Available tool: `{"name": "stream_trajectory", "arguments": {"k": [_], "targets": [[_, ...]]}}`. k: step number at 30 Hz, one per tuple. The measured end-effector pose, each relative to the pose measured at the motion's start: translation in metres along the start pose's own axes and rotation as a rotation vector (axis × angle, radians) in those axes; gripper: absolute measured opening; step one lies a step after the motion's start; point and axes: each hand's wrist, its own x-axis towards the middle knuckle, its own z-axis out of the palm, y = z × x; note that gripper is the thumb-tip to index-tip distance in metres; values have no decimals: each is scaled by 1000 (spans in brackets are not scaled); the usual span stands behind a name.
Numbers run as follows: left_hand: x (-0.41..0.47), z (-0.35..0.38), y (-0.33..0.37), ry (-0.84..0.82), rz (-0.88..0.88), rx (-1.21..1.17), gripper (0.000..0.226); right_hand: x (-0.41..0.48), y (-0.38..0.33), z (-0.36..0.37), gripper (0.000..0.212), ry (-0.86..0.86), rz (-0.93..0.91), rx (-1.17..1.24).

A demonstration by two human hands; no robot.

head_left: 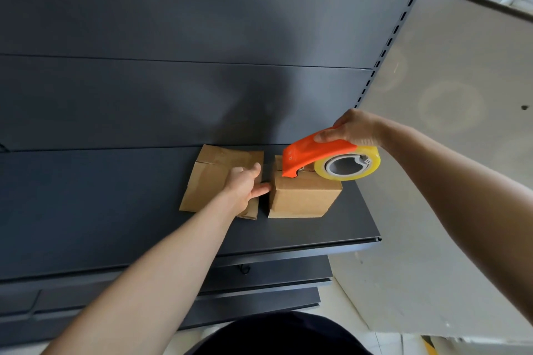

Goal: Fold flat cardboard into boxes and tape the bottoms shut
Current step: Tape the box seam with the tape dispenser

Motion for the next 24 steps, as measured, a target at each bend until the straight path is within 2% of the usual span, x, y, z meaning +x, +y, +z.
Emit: {"name": "stream_trajectory", "arguments": {"k": [5, 14, 19, 24], "targets": [[5, 2, -1, -10, -20, 67, 26, 1, 1, 2, 54, 12, 5, 4], [13, 7, -6, -41, -95, 244, 40, -2, 1, 3, 49, -7, -13, 54], [18, 3, -4, -85, -158, 313, 31, -1, 2, 2, 57, -17, -7, 62], [18, 4, -2, -90, -170, 344, 40, 4, 0, 4, 60, -22, 0, 64]]}}
